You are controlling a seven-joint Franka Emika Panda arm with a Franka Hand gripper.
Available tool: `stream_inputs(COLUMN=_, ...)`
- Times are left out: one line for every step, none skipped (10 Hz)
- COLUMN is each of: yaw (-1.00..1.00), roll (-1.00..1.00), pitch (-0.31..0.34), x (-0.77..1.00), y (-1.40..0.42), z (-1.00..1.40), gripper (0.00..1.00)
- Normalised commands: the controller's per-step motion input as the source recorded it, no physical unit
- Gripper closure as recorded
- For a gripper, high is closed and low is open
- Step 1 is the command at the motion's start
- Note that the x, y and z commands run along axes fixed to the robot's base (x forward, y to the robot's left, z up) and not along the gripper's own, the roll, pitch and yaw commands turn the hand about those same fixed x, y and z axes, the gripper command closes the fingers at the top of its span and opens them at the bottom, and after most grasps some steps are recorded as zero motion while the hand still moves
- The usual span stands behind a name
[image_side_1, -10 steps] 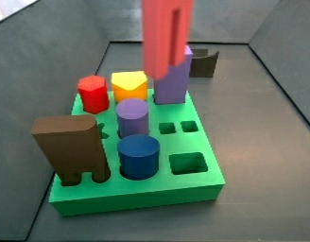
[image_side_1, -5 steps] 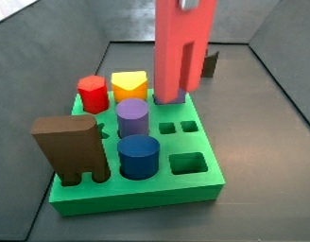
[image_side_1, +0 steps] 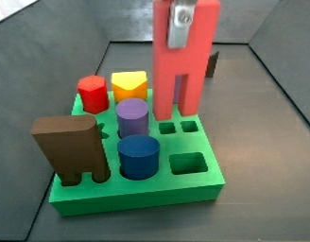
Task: Pick up the double-square object. Move up. Rotate the double-square object. Place the double-square object on the fixture. Regrasp the double-square object. Move to above the board. Insert the double-square object.
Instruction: Insert the double-square object.
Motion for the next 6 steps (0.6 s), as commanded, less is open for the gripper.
stream_inputs(yaw=-0.70, roll=0.00, pitch=0.046, x=0.31, y=0.02, z=-0.28, gripper=1.00)
stream_inputs(yaw=-0.47, roll=0.00, pitch=0.080, x=0.41, y=0.06, z=-0.24, gripper=1.00)
stream_inputs(yaw=-0.29, roll=0.01, pitch=0.100, x=0.38, y=0.07, z=-0.25, gripper=1.00)
stream_inputs(yaw=-0.22, roll=0.02, pitch=0.087, x=0.24, y=0.11, z=-0.22, gripper=1.00)
stream_inputs(yaw=0.00, roll=0.02, pitch=0.017, x=-0.01, y=0.00, z=-0.11, gripper=1.00)
stream_inputs(yaw=0.00, roll=0.01, pitch=0.039, x=0.00, y=0.07, z=-0.08, gripper=1.00)
